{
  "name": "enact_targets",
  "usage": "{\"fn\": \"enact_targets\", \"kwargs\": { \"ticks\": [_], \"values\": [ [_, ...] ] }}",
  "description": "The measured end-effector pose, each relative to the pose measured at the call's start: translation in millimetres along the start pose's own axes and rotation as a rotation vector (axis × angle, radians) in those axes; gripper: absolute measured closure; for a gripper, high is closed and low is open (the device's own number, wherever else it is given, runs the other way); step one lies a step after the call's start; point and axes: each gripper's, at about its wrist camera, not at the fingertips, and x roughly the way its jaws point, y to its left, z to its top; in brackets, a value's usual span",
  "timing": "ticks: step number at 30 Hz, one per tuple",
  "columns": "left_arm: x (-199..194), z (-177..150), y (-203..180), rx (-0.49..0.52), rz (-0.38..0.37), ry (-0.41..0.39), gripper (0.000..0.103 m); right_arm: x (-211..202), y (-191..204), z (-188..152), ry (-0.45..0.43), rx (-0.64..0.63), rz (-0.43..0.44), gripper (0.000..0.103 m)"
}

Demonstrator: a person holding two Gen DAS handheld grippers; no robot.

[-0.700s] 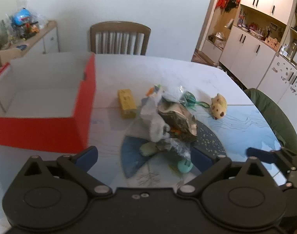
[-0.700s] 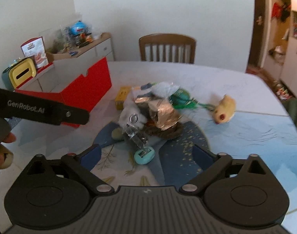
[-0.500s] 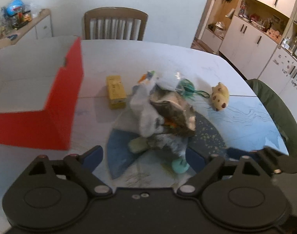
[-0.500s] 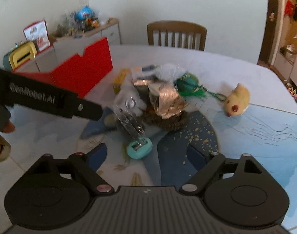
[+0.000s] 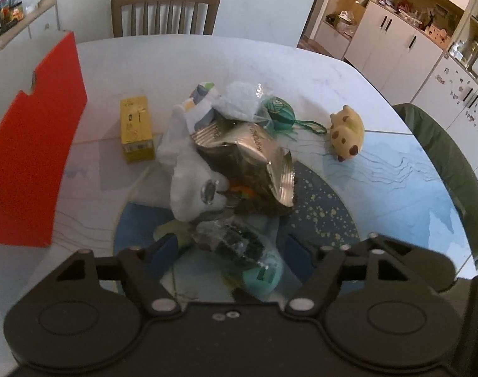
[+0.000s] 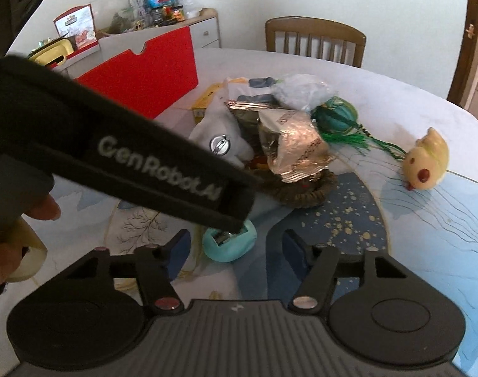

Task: Organize objects
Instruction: 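Grasp the clear bag of dark items with the left gripper while the right grasps the teal sharpener, then carry both items into the cardboard box and open both grippers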

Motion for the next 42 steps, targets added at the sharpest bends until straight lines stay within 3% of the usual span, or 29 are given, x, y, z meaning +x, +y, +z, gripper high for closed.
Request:
{"fn": "enact_targets", "kwargs": {
  "ticks": [5,10,12,20,35,42],
  "values": [
    [4,2,3,-0.023,-0.014,0.009,0.049,2,0,0,-0.002,-0.004,0.014,0.051],
    [3,3,9,-0.052,-0.015,0.007,0.056,2,1,1,-0.001,-0.010,0.011,0.062],
    [2,3,10,-0.061,-0.025,0.004,0.064,2,2,1,0.000,-0.010,0.015,0.065],
    [-5,3,14,-0.058,-0.034,-0.014,0.084,-3,5,1,0.000,-0.023,-0.001,0.065],
    [-57,-11,29,-0.101,-0.102,-0.073,0.088,-50,19,-2,-0.020,-0.029,0.014,0.065],
    [-97,-7,51,-0.139,-0.133,-0.117,0.088,-73,35,18,-0.049,-0.047,0.034,0.065]
  ]
}}
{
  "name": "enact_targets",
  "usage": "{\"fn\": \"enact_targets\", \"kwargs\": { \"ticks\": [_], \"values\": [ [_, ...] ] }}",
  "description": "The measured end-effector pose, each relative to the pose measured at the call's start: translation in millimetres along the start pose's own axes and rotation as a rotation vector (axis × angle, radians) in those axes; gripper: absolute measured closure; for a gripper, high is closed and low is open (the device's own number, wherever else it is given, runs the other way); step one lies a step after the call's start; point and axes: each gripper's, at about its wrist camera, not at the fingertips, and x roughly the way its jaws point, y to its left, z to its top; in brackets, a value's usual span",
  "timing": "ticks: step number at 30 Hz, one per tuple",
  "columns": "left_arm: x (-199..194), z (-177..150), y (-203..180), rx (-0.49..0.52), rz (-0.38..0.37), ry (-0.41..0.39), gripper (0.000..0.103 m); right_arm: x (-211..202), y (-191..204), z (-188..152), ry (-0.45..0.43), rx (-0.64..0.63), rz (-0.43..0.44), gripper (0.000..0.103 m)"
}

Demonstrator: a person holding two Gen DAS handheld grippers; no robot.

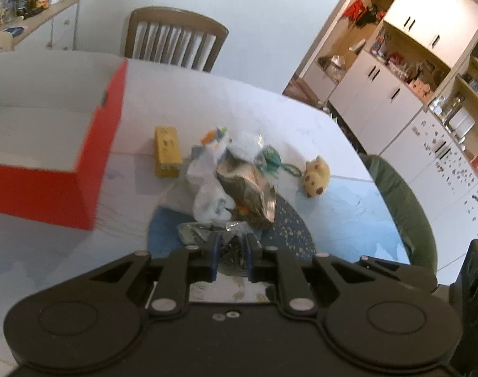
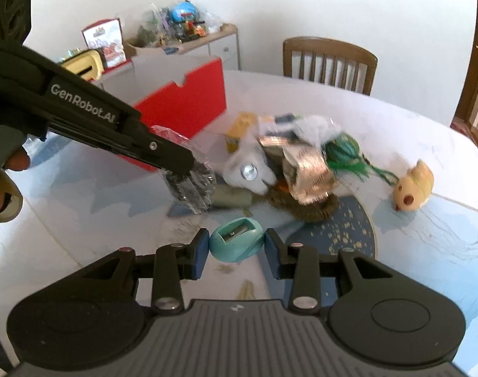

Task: Organize objects
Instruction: 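Carry both items into the cardboard box and open both grippers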

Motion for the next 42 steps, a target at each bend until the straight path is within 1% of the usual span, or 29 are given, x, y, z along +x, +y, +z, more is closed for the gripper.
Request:
{"fn": "enact_targets", "kwargs": {
  "ticks": [3,9,16,19,22,25,27,34,36,42],
  "values": [
    [-15,7,13,-0.018,-0.002,-0.012,0.088,-5,8,12,-0.011,-0.005,0.005,0.065],
    [-45,23,43,0.014,0.009,-0.077,0.088,-4,30,46,-0.028,0.011,-0.002,0.065],
    [-73,52,105,-0.037,0.000,-0.094,0.088,6,66,91,-0.044,0.065,0.018,0.065],
    [-83,65,129,-0.021,0.030,-0.106,0.088,15,87,113,-0.054,0.069,0.023,0.065],
    [-89,77,154,-0.022,0.041,-0.106,0.088,27,110,130,-0.064,0.051,0.014,0.065],
    [-91,90,181,-0.059,0.046,-0.092,0.088,43,134,147,-0.063,0.039,0.007,0.065],
    [-89,96,197,-0.063,0.066,-0.090,0.088,56,148,157,-0.053,0.035,0.007,0.065],
    [-79,118,237,-0.017,0.123,-0.076,0.088,114,176,184,0.009,0.039,-0.010,0.065],
    [-73,122,248,-0.012,0.146,-0.064,0.088,134,183,190,0.028,0.027,-0.041,0.065],
    [-45,130,270,0.035,0.200,-0.009,0.088,184,193,204,0.107,-0.038,-0.068,0.065]
  ]
}}
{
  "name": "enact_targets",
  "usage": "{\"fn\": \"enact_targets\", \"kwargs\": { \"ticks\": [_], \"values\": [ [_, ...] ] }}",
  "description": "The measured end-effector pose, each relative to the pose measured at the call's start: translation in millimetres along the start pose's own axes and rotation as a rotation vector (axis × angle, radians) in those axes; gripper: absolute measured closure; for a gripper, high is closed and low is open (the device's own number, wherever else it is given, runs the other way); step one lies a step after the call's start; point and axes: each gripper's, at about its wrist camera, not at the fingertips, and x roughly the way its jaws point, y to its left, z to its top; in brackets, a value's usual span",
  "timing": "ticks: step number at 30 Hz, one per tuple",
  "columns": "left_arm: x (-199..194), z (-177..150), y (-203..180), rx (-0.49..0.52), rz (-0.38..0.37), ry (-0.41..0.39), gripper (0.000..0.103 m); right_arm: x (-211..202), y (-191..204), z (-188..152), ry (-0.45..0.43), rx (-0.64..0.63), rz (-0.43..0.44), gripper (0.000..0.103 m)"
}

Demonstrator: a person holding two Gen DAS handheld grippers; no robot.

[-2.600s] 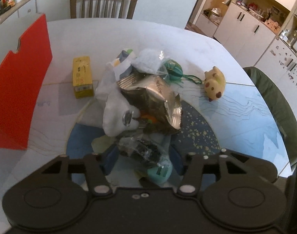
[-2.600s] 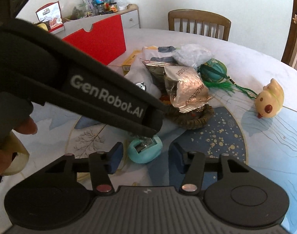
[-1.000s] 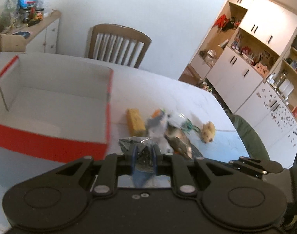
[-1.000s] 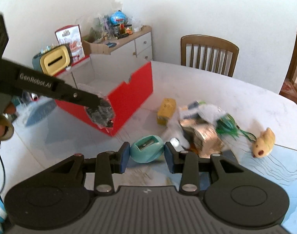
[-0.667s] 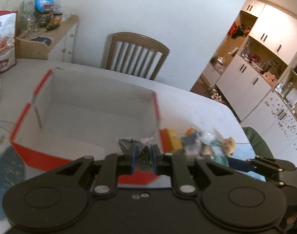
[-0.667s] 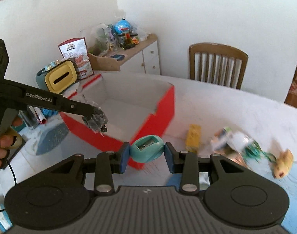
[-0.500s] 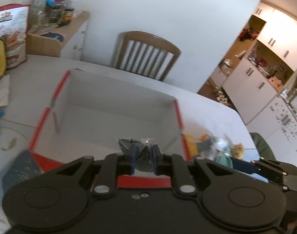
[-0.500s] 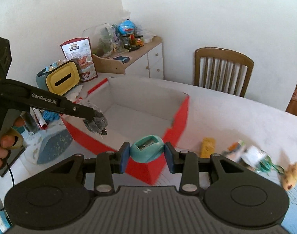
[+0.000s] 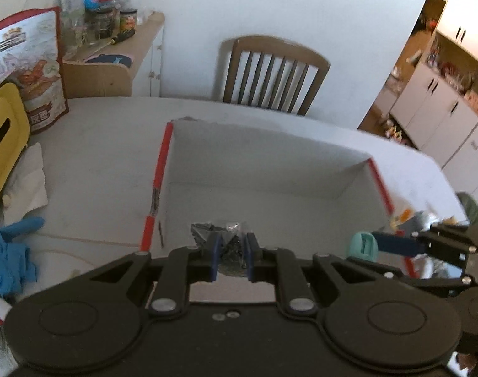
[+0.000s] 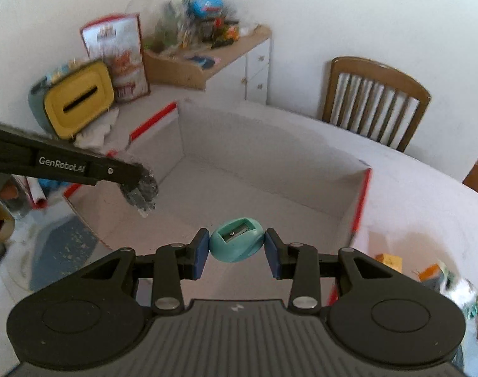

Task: Organize objects
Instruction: 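Carry both items into the cardboard box and open both grippers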

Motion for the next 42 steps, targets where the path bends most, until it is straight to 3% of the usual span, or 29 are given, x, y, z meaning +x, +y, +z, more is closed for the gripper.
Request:
{"fn": "enact_targets", "kwargs": {
  "ticks": [14,27,34,38,42],
  "values": [
    [63,25,-7,0.109,0.047,0.099,0.088,92,2,21,0.197,0.015,0.022,0.065],
    [88,24,0,0.098,0.021,0.204,0.086,125,-10,20,0.404,0.105,0.058,0.065],
    [90,21,-2,0.101,0.029,0.228,0.082,121,-14,26,0.385,0.103,0.051,0.064],
    [87,22,-3,0.096,0.031,0.228,0.077,107,-17,23,0.347,0.098,0.048,0.056],
    [82,20,-6,0.102,0.036,0.228,0.071,90,-22,23,0.298,0.117,0.060,0.055]
  ]
}}
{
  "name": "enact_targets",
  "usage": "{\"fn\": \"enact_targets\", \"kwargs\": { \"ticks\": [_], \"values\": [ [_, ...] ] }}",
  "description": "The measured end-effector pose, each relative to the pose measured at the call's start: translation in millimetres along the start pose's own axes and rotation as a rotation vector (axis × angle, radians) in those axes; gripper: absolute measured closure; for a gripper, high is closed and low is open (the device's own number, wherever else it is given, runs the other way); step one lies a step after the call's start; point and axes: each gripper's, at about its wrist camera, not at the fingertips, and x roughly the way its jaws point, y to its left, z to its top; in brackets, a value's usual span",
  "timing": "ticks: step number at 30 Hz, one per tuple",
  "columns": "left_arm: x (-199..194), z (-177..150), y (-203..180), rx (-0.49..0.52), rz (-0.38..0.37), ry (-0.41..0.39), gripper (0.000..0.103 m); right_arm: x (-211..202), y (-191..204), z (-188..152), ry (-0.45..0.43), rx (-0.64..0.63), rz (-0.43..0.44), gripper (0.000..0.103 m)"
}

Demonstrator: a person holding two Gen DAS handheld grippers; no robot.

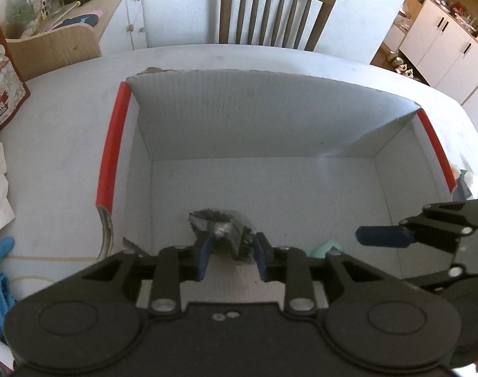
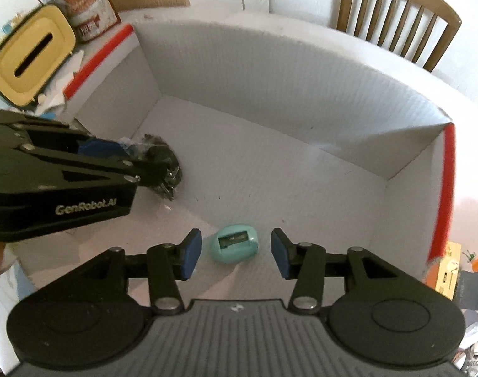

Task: Organize objects
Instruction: 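Carry both items into the cardboard box and open both grippers, then withdraw both grippers from the box back toward the pile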

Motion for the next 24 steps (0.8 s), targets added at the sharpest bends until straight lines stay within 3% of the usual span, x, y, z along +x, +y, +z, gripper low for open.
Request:
{"fn": "enact_targets", "kwargs": {
  "ticks": [4,9,24],
  "values": [
    [-7,-2,-1,-0.005,-0.003,-0.013,0.065,-17,-1,-4,-0.057,-0.011,0.011,0.049],
    [-22,-9,-4,-0.011,-0.009,-0.040,0.057,-45,0,-20,-0.129,-0.006,0.027,0.049],
    [-100,-45,-55,0.061,-0.046,-0.235,0.049,-144,-13,-97,-0.363,0.094,0.100,0.044]
  ]
}}
